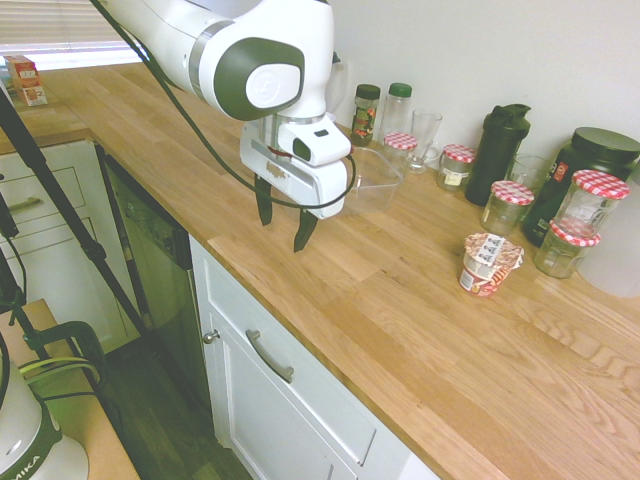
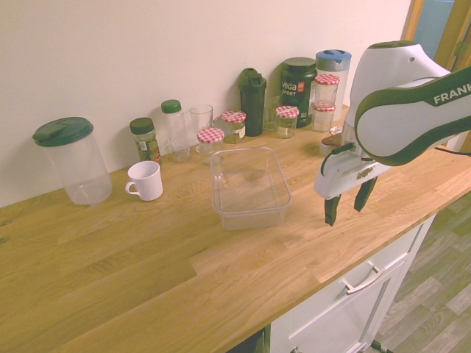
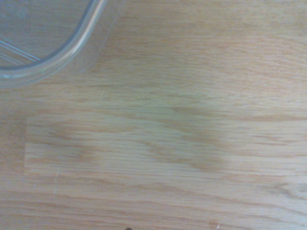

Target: Put the cereal into the container

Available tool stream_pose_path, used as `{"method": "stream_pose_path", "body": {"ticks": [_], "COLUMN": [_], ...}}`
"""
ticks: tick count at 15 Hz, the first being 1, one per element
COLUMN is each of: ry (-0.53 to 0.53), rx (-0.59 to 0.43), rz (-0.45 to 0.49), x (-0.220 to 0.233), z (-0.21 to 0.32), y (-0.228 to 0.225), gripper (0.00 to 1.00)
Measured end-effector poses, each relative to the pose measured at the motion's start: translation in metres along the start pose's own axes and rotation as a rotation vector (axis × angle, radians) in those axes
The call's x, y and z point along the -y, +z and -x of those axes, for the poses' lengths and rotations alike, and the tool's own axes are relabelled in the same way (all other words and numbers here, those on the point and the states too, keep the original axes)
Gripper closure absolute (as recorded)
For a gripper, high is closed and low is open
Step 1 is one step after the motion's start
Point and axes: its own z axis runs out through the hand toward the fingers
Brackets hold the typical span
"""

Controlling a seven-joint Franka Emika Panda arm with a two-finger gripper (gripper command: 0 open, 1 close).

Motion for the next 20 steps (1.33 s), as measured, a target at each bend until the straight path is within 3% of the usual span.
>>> {"method": "stream_pose_path", "body": {"ticks": [5, 11, 16, 20], "ry": [0.050, 0.153, 0.201, 0.210], "rx": [-0.042, -0.094, -0.166, -0.266], "rz": [-0.056, -0.165, -0.197, -0.216], "x": [-0.007, -0.051, -0.076, -0.071], "z": [-0.014, -0.079, -0.152, -0.184], "y": [-0.015, -0.052, -0.024, -0.001], "gripper": [0.00, 0.00, 0.00, 0.00]}}
